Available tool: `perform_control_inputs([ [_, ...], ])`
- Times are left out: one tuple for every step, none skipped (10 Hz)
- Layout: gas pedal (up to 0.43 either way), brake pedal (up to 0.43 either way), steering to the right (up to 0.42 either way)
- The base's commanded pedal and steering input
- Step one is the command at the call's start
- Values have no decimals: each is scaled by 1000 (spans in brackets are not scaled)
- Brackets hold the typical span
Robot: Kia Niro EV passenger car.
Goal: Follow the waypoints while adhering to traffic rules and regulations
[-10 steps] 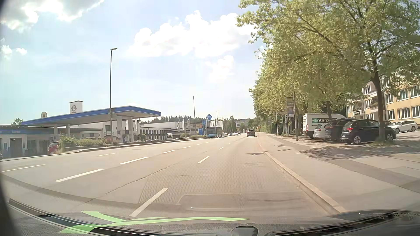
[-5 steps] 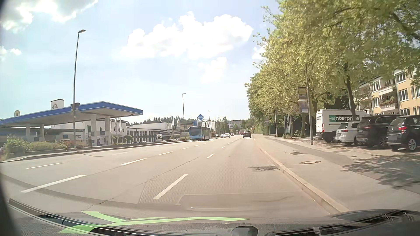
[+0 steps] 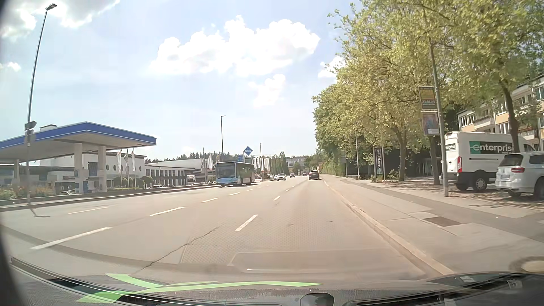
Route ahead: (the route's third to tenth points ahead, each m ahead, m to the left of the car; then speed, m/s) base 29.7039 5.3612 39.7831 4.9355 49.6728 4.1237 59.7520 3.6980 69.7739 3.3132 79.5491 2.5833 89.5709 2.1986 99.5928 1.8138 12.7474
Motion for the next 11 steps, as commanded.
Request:
perform_control_inputs([
  [177,0,13],
  [177,0,13],
  [177,0,12],
  [177,0,13],
  [177,0,12],
  [177,0,12],
  [177,0,12],
  [177,0,12],
  [177,0,12],
  [177,0,11],
  [177,0,11],
])
